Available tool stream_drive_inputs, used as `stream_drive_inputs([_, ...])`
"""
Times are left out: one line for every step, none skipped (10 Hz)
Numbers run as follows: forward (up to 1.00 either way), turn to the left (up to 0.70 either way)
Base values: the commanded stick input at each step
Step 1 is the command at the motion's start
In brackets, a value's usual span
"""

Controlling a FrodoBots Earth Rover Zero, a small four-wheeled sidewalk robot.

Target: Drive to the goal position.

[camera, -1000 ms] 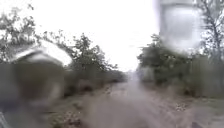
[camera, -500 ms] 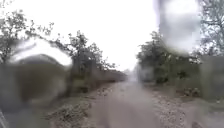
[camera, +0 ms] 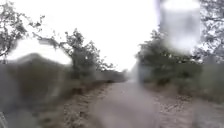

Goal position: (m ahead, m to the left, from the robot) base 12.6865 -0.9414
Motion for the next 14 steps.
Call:
stream_drive_inputs([0.70, -0.11])
stream_drive_inputs([0.70, -0.04])
stream_drive_inputs([0.70, 0.00])
stream_drive_inputs([0.70, 0.00])
stream_drive_inputs([0.70, 0.00])
stream_drive_inputs([0.70, 0.00])
stream_drive_inputs([0.70, 0.00])
stream_drive_inputs([0.70, 0.00])
stream_drive_inputs([0.70, 0.00])
stream_drive_inputs([0.70, 0.00])
stream_drive_inputs([0.70, 0.00])
stream_drive_inputs([0.70, 0.00])
stream_drive_inputs([0.70, 0.00])
stream_drive_inputs([0.70, 0.00])
